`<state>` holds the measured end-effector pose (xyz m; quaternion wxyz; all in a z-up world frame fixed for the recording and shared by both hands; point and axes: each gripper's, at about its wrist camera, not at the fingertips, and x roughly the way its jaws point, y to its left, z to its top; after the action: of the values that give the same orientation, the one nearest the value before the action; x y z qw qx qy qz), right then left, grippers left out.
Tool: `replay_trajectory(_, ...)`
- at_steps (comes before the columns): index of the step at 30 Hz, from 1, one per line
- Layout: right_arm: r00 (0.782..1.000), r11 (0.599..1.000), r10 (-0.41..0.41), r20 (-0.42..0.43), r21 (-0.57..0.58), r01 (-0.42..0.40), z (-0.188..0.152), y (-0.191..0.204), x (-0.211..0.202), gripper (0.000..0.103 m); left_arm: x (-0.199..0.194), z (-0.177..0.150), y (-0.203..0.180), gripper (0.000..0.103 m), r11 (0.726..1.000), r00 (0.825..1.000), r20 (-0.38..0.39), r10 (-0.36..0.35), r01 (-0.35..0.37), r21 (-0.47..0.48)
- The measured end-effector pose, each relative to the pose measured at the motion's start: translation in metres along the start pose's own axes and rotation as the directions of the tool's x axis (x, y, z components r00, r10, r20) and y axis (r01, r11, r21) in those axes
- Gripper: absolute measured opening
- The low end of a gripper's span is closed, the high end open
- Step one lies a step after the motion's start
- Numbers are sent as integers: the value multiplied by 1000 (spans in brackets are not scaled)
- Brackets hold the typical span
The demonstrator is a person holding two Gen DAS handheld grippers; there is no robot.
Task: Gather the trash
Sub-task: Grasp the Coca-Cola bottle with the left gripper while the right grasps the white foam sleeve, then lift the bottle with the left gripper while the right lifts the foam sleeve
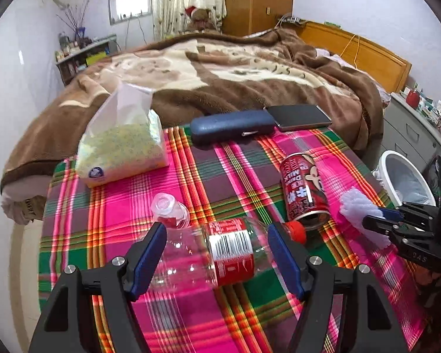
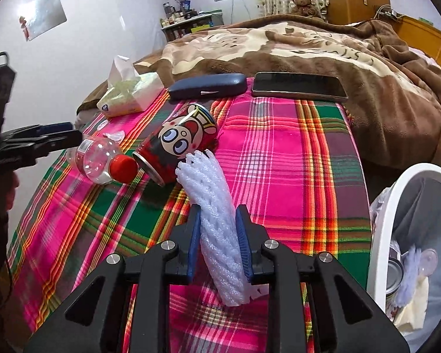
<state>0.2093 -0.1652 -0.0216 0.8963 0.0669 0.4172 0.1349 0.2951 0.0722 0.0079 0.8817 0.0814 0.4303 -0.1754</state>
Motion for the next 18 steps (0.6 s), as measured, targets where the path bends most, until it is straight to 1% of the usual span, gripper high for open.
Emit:
replay_trajectory(2, 1000, 1000, 2, 1, 1, -2, -1, -1, -1, 25, 9, 2, -2, 71, 999, 999, -19, 29, -28, 41)
replay_trajectory(3, 1000, 1000, 3, -1, 0, -3, -1, -1, -1, 25, 12, 2, -2, 71, 999, 999, -27, 26, -25, 47)
replay_trajectory(4, 1000, 1000, 6, -2, -1, -6, -1, 0, 0, 25, 14, 1, -1, 71, 999, 999, -34, 2, 0, 49)
replay_trajectory(6, 1000, 1000, 5, -5, -4, -5, -1, 0, 1, 25, 14, -1, 1, 71, 999, 999, -35, -13, 14, 43)
replay_trajectory(8, 1000, 1000, 5, -4, -7, -5, -2, 1, 1, 25, 13, -4, 0, 71, 998, 998, -54, -34, 37, 60)
replay_trajectory(11, 1000, 1000, 7, -1, -5, -7, -3, 2, 0, 25, 9, -12, -12, 72, 990, 997, -78, -13, 24, 137)
replay_trajectory(14, 1000, 1000, 11, 3, 7, -11, -4, 0, -2, 25, 4, -21, -24, 72, 985, 996, -88, 12, 4, 175)
replay_trajectory(16, 1000, 1000, 13, 5, 15, -13, -5, -1, -3, 25, 0, -26, -30, 79, 982, 995, -98, 14, 5, 191)
replay_trajectory(18, 1000, 1000, 15, 5, 16, -15, -6, 0, -5, 25, 0, -30, -36, 80, 974, 994, -105, 36, -12, 227)
